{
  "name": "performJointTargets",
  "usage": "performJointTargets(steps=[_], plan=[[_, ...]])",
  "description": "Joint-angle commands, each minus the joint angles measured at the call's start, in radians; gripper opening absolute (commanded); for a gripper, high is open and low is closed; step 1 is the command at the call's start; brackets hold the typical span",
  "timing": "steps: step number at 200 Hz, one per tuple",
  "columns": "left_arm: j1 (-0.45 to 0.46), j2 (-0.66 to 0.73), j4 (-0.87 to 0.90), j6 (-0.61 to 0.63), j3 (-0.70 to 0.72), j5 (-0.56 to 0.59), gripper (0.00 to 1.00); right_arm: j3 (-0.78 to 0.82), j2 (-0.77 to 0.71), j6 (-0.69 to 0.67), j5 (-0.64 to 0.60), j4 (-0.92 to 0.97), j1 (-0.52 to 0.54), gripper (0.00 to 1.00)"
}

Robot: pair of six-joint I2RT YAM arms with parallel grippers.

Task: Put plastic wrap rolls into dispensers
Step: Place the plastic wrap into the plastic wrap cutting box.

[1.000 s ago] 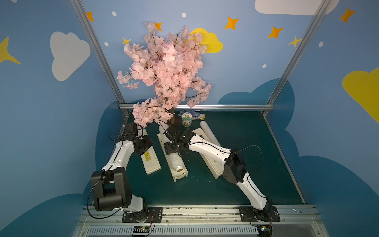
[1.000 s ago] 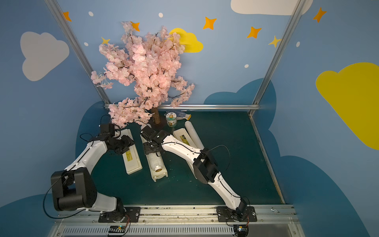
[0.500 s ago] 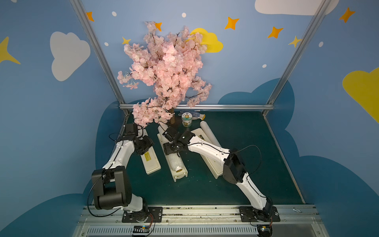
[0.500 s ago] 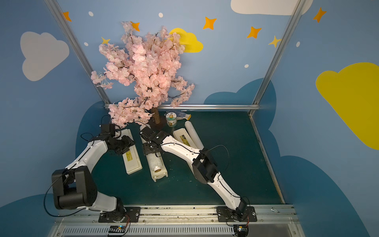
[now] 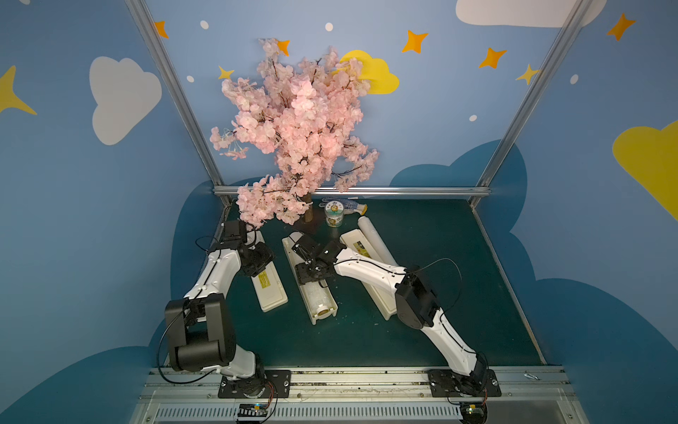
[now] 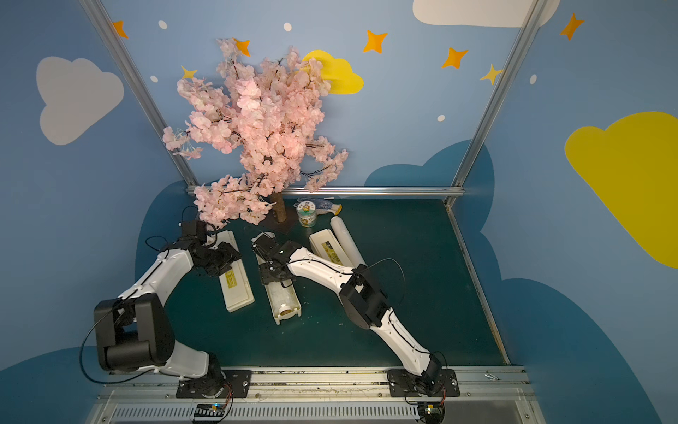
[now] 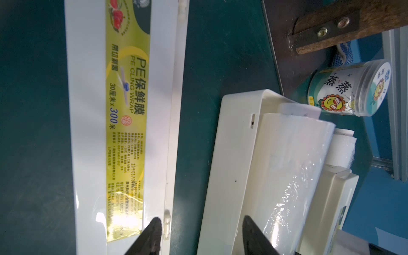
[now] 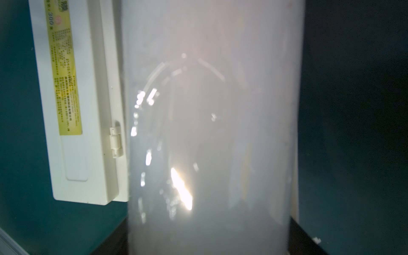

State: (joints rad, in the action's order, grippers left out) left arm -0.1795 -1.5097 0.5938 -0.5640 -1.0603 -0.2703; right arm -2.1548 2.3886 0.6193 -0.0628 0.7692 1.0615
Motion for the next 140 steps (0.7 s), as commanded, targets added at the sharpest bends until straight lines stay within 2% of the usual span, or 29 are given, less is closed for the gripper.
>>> performJointTargets(steps=[1,62,103,140], plan=[[-0.004,-0.012,0.023,0.014,-0.026,-0.004,0.59,-0.019,-0.069,0.005,-0.001,-0.057,0.007,0.02],[-0.008,-0.009,0.035,0.027,-0.033,0.016,0.59,-0.009,-0.042,0.011,0.022,-0.03,0.016,0.06],[-0.007,-0.01,0.047,0.039,-0.036,0.03,0.6,-0.031,-0.029,0.008,0.032,0.006,0.017,0.2],[-0.008,-0.005,0.049,0.044,-0.037,0.06,0.6,-0.033,-0.035,-0.011,0.038,0.017,0.02,0.39]])
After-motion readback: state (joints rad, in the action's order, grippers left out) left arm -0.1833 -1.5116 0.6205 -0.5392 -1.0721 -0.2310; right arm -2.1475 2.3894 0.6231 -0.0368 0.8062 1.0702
